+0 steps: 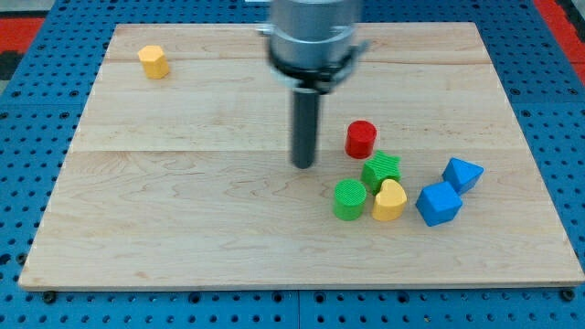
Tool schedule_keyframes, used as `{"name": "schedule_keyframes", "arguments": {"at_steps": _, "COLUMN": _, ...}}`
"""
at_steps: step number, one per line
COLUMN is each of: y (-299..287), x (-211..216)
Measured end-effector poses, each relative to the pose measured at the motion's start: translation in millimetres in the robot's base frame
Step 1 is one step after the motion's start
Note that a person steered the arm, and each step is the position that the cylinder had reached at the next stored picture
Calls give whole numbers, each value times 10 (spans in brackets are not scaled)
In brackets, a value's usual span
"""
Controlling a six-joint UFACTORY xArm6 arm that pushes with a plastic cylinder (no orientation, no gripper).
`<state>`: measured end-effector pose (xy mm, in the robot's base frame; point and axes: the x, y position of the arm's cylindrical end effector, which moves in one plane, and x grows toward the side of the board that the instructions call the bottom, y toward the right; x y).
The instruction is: Move the red circle above the blue cube
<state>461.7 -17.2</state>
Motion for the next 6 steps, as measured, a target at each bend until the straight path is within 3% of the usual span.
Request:
{"name": "schedule_keyframes", "arguments": {"at_steps": 1, "y": 92, "x": -498}}
{"name": "schedule_keyframes", "arguments": {"at_steps": 2, "y": 583, "x": -928}}
{"name": "schedule_keyframes", "arguments": {"at_steps": 3, "y": 727, "x": -489}}
{"name": "schedule_keyframes", "arguments": {"at_steps": 4, "y": 1558, "x": -210}}
{"name": "schedule_keyframes", "arguments": {"at_steps": 6, "y": 1090, "x": -1102}}
